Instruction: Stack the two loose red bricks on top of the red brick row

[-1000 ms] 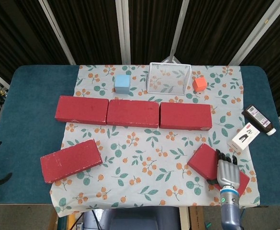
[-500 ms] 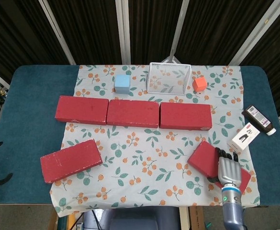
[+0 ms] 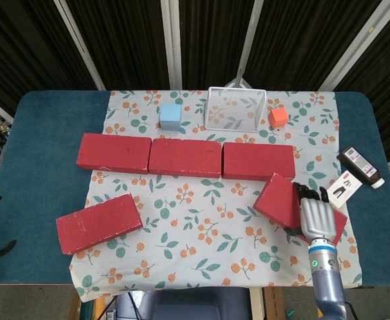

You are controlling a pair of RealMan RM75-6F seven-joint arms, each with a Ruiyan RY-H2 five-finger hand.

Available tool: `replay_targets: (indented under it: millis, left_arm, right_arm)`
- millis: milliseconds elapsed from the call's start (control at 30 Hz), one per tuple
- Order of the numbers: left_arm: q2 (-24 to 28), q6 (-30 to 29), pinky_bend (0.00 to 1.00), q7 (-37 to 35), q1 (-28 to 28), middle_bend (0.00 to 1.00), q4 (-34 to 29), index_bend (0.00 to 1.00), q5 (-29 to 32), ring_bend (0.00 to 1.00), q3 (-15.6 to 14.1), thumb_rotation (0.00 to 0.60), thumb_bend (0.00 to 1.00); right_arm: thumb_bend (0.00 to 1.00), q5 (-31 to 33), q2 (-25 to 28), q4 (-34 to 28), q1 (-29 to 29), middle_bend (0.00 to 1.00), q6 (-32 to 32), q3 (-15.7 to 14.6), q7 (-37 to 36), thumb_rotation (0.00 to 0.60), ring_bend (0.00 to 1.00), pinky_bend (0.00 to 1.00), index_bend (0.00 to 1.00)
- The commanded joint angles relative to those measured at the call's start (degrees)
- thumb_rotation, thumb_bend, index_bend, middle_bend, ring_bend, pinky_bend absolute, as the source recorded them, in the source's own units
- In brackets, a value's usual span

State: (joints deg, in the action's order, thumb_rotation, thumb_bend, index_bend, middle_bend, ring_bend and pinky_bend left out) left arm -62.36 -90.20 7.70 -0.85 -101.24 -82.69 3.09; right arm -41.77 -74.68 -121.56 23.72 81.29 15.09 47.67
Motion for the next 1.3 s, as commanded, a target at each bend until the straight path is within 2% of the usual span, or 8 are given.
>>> replay_targets:
  millis: [33,233,367,533,733,1033,1300]
  left_arm:
    - [-0.5,-0.5,0.08,-0.6,0.1,0.01,0.9,0.15,-0.4,0.05,0.3,0.600,0.00]
    - [-1.4,-1.2,0.08,-1.4,0.1,0.01,2.7,0.15,-0.4,0.05,0.9,0.600,0.00]
    - [-1.7,-1.3,0.08,-0.6,0.1,0.01,2.8,0.15,0.0,0.05,1.1,0.600,0.00]
    - [-2.0,-1.2,0.08,0.7,0.2,0.01,2.8,0.15,1.1,0.05,1.5,0.600,0.00]
    - [-2.8,-1.0,0.08,2.9,0.4,0.01,2.7,0.15,2.6,0.05,2.1,0.600,0.00]
    - [-3.8,0.0,0.08,6.2,1.0,0.01,2.4,0.15,4.7,0.05,2.5,0.600,0.00]
    - [-4.6,0.0,0.08,8.3,1.3,0.01,2.2,0.15,5.5,0.05,2.8,0.600,0.00]
  right_arm:
    - [0.05,3.7,3.0,-0.2,5.5,0.44,-4.7,4.6,2.7,0.600,0.43,0.02,0.41]
    - [0.05,12.4,5.2,4.6,16.2,0.44,-14.8,10.0,5.5,0.600,0.43,0.00,0.43]
    - [0.05,17.9,4.3,11.1,24.1,0.44,-21.2,10.9,8.2,0.600,0.42,0.00,0.45]
    - [0.05,20.9,1.6,18.0,31.9,0.44,-23.9,10.0,11.0,0.600,0.42,0.00,0.47]
    - [0.05,27.0,-2.0,26.4,38.8,0.44,-27.1,10.0,9.7,0.600,0.42,0.00,0.47]
    - [0.05,31.6,-6.8,36.6,44.2,0.44,-33.3,6.2,7.6,0.600,0.42,0.00,0.47]
    - [0.05,30.9,-9.9,42.4,46.5,0.44,-36.6,3.5,4.0,0.600,0.42,0.00,0.47]
